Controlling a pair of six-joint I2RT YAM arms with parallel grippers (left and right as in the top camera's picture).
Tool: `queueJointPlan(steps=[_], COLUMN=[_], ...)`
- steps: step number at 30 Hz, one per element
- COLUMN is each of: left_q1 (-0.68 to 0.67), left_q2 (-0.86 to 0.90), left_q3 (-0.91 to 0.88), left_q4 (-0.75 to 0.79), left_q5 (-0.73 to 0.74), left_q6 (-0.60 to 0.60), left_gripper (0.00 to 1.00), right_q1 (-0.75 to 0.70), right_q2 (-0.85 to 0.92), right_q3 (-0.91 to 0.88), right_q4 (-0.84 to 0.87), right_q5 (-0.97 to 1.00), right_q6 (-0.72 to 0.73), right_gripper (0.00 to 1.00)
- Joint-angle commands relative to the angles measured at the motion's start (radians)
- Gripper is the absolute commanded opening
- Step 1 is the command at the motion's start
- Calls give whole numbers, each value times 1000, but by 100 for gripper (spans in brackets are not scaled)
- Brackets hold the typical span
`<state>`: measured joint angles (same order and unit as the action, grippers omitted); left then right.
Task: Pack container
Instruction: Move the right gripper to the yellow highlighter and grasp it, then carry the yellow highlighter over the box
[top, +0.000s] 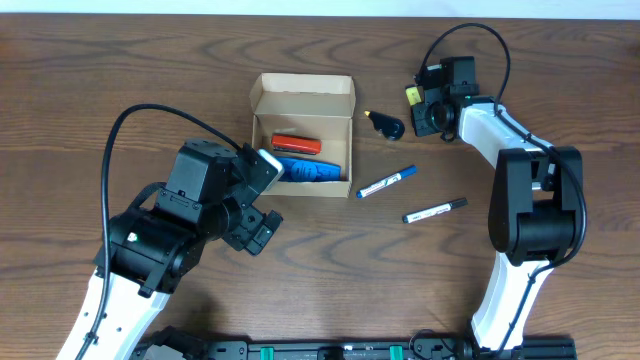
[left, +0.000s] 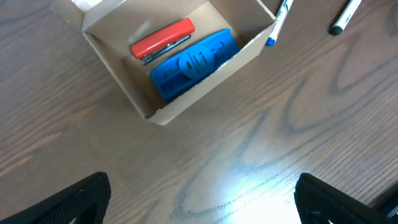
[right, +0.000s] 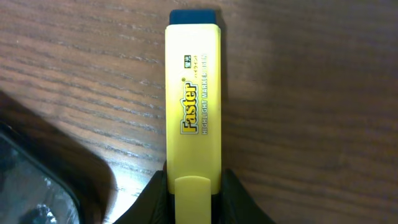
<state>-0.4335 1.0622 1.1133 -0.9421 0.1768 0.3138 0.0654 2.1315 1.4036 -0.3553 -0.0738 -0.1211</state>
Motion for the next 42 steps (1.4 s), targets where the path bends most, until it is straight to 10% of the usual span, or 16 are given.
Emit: queueJointPlan(steps=[1, 23, 42], left_q1=[4, 4, 4], left_q2=[-7, -7, -7], left_q3=[19, 19, 19], left_q4=[-3, -3, -3], left_q5=[3, 3, 3], left_q6=[-4, -4, -4], left_gripper=[95, 95, 95], right_q1=[-7, 192, 562], right_q2=[-1, -571, -370], right_q3=[-3, -1, -2], right_q4=[-40, -251, -310], right_q5=[2, -5, 157], right_q6=[47, 330, 892], right_gripper=[10, 1, 1])
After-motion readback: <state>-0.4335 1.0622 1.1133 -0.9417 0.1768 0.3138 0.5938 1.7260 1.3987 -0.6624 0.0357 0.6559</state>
